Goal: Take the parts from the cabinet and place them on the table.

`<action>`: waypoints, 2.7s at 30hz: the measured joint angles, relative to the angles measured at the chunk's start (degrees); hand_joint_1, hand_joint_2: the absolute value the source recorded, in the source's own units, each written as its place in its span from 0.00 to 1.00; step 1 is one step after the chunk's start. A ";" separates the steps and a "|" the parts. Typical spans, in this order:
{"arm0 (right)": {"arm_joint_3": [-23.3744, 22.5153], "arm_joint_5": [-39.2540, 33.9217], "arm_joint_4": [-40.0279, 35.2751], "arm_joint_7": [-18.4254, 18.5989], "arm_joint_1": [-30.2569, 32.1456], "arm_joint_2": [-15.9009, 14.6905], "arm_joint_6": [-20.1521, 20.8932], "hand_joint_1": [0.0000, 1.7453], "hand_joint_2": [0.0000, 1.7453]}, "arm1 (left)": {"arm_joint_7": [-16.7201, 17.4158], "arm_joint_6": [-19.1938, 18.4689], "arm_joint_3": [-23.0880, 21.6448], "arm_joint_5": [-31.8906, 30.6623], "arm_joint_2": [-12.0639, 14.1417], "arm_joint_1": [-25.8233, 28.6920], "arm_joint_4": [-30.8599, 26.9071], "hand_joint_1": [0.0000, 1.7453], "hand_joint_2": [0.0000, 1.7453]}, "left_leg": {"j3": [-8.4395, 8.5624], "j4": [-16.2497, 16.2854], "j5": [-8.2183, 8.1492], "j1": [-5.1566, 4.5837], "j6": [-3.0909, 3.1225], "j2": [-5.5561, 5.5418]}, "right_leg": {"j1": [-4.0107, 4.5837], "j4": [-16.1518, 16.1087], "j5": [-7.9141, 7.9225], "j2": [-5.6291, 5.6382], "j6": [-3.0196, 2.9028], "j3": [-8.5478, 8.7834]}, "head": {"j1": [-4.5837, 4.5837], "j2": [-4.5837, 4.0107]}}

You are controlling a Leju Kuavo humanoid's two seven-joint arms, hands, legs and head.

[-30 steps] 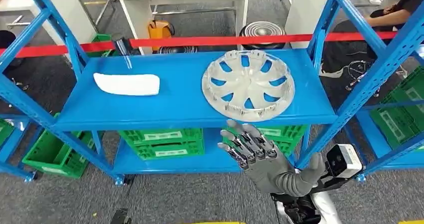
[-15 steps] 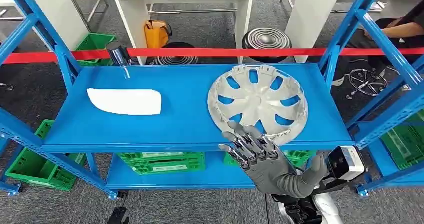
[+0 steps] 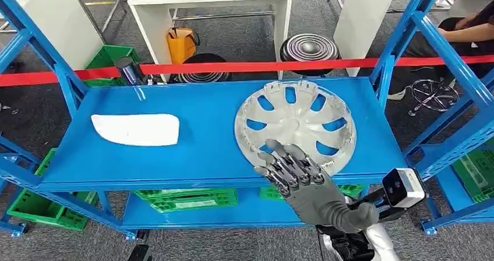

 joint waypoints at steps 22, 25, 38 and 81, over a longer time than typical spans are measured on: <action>0.26 32.77 3.00 1.18 -6.55 0.33 -26.07 0.00 1.00 | 3.69 2.86 0.46 -3.15 0.28 -0.81 0.22 0.00 0.00 | 6.56 -7.85 -2.02 -0.92 1.22 -0.70 | -0.10 0.01 3.48 -0.47 0.71 -4.24 | 0.15 0.00; 0.53 34.36 4.07 1.24 -7.36 0.15 -27.01 0.00 1.00 | 3.83 3.19 0.48 -2.75 0.04 -1.34 0.46 0.00 0.00 | 1.95 2.14 -7.19 -0.52 -0.01 -0.20 | -0.01 0.00 3.12 -0.46 0.13 -3.78 | -0.09 0.00; 3.94 42.58 10.93 3.76 -11.69 -3.26 -31.23 0.00 1.00 | 4.15 3.58 1.46 0.53 -1.29 -0.98 1.95 0.00 0.00 | 6.54 -10.05 0.59 -0.90 3.13 0.03 | 0.50 0.09 1.93 -0.35 1.45 -2.91 | 0.02 0.00; 5.07 46.67 11.96 2.29 -7.62 -11.89 -37.96 0.00 1.00 | 2.95 4.11 0.35 0.04 -1.73 -0.97 2.62 0.00 0.00 | 7.80 -9.19 -1.26 -1.60 2.18 -0.27 | 0.59 -0.62 3.63 -0.50 1.70 -3.57 | -0.02 0.00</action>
